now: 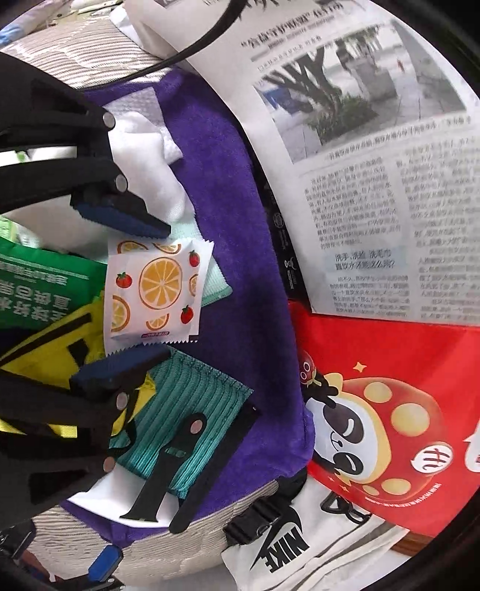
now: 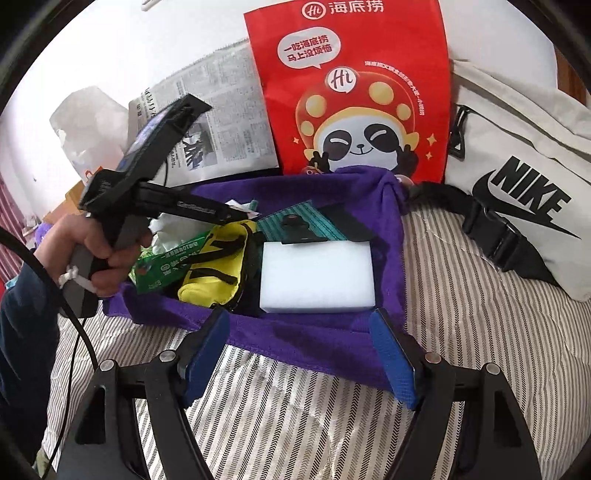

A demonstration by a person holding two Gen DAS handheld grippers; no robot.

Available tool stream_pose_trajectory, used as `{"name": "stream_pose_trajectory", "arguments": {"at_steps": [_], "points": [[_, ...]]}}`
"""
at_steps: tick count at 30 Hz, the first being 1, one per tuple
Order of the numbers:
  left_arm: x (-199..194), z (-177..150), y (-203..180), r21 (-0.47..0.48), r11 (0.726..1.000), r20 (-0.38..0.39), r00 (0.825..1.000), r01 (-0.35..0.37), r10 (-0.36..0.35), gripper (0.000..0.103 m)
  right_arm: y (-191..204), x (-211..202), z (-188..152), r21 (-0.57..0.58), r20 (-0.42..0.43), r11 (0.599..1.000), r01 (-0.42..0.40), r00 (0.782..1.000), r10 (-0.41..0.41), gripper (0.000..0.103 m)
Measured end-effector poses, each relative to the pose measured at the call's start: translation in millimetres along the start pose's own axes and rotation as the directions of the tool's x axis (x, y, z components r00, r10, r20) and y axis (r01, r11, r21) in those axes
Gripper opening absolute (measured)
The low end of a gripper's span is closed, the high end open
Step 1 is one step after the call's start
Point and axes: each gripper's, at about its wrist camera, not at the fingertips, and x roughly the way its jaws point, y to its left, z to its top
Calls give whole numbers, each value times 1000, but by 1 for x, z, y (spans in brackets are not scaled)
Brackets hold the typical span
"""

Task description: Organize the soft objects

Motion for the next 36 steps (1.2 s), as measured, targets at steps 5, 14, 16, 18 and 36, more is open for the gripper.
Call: {"name": "stream_pose_trajectory", "arguments": {"at_steps": [5,14,16,18,36], "points": [[-30,-10,3,4,1000,27,1000,8,-8,74,2,3,-1,-5,-14,1000,0,1000,0,78],[-104,-56,1,-4,998,137,989,-59,59,82,5,-2,1,44,-39,998,35,999,-34,78],[-120,-66,3,-11,997,161,984,-72,73,84,9,-7,1,46,-54,997,57,997,-54,78],[-138,-84,6,-23,995,181,979,-95,97,87,18,-13,1,43,-66,995,91,994,-88,84],[-210,-197,-16,-171,983,284,953,-63,111,90,91,-95,-22,50,-37,979,197,980,-196,103]]}}
